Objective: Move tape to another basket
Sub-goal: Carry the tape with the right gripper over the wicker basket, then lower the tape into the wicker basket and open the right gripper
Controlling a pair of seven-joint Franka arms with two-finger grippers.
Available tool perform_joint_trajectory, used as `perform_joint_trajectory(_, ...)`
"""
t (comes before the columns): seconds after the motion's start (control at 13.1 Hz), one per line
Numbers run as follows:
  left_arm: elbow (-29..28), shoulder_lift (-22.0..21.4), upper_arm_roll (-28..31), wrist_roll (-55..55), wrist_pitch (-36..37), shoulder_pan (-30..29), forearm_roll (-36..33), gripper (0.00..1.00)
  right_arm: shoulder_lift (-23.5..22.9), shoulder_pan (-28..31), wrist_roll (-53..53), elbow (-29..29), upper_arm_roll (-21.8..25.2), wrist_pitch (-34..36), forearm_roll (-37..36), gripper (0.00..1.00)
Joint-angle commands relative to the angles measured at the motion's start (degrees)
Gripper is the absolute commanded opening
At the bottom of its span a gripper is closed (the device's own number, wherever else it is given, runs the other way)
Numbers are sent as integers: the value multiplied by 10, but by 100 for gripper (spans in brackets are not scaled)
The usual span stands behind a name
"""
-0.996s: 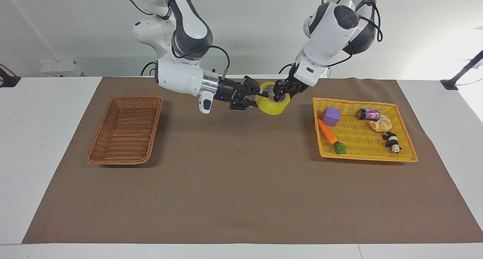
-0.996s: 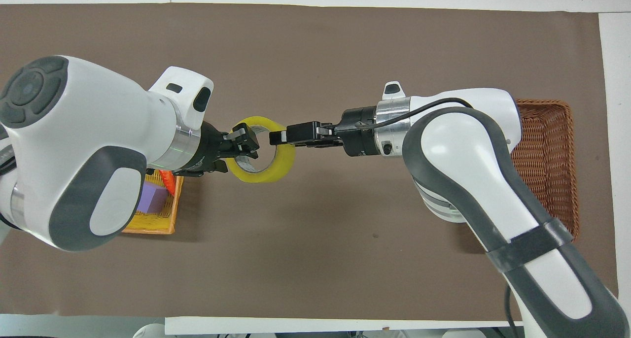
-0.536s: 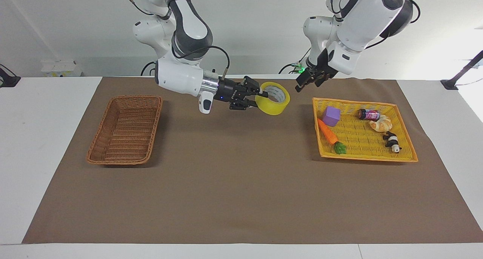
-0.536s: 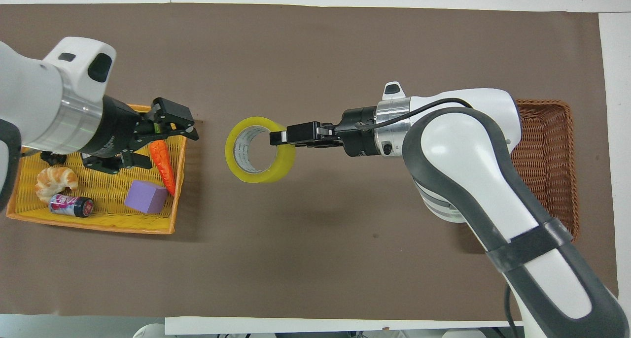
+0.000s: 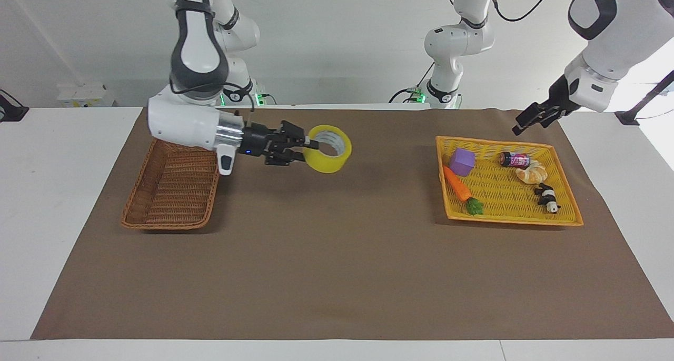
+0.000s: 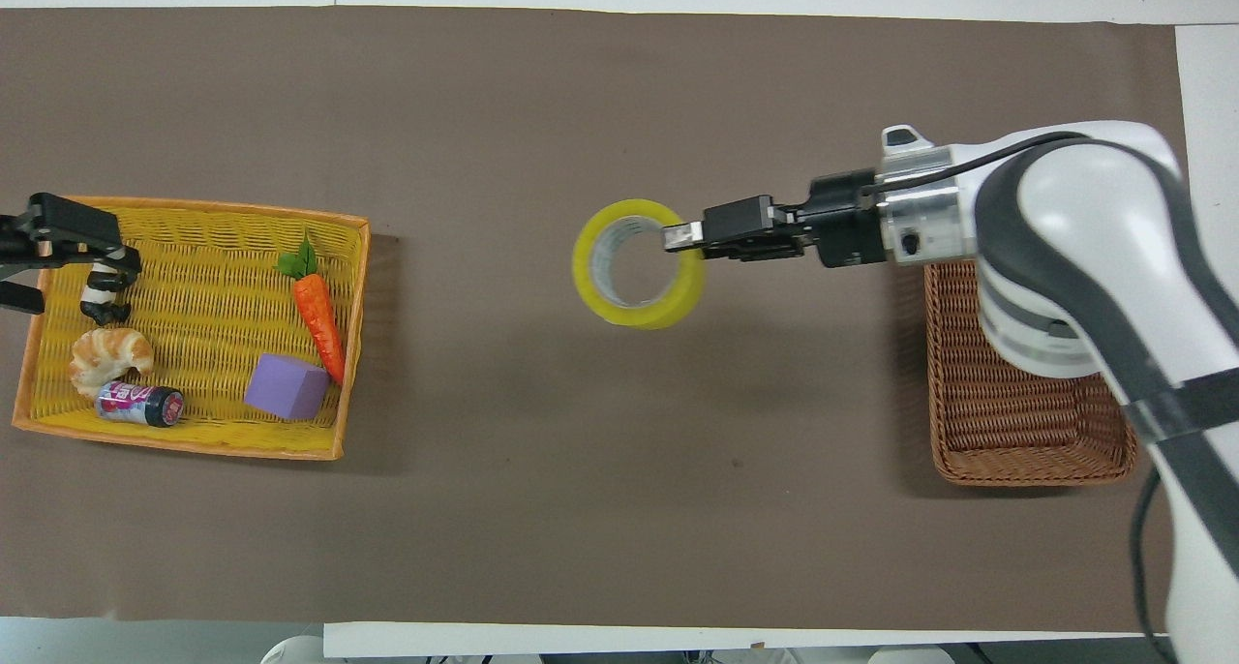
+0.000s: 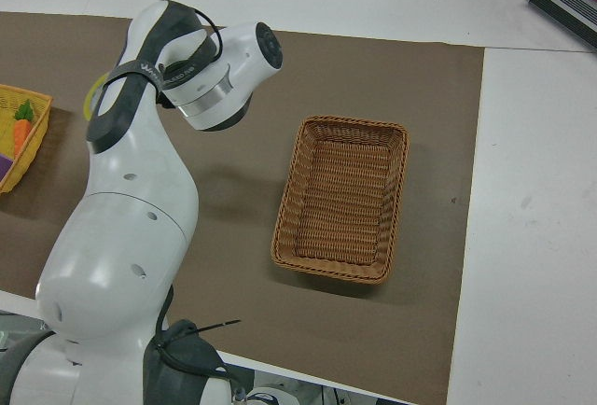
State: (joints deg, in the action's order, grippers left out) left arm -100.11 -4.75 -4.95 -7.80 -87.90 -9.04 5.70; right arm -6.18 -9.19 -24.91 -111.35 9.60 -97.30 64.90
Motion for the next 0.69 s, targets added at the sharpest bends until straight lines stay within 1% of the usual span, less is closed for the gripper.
perform_joint_trajectory(0.0, -6, -12, -8, 24, 9, -46, -15, 100, 17, 152, -49, -4, -5, 110, -100, 0)
perform_joint_trajectory(0.15, -5, -11, -8, 24, 8, -55, -16, 100, 7, 255, -116, -4, -6, 137, -173, 0)
perform_joint_trajectory(0.31, -8, -12, -8, 24, 6, -55, -17, 100, -9, 315, -143, -4, -6, 155, -201, 0)
perform_joint_trajectory(0.46, -8, -13, -8, 24, 11, -57, -17, 100, -62, 348, -164, 7, -6, 153, -204, 0)
perform_joint_trajectory(0.54, -8, -13, -8, 24, 11, -56, -17, 100, -84, 349, -188, 9, -6, 145, -201, 0)
perform_joint_trajectory(0.61, -9, -13, -8, 24, 10, -53, -17, 100, -83, 344, -198, 3, -6, 127, -202, 0)
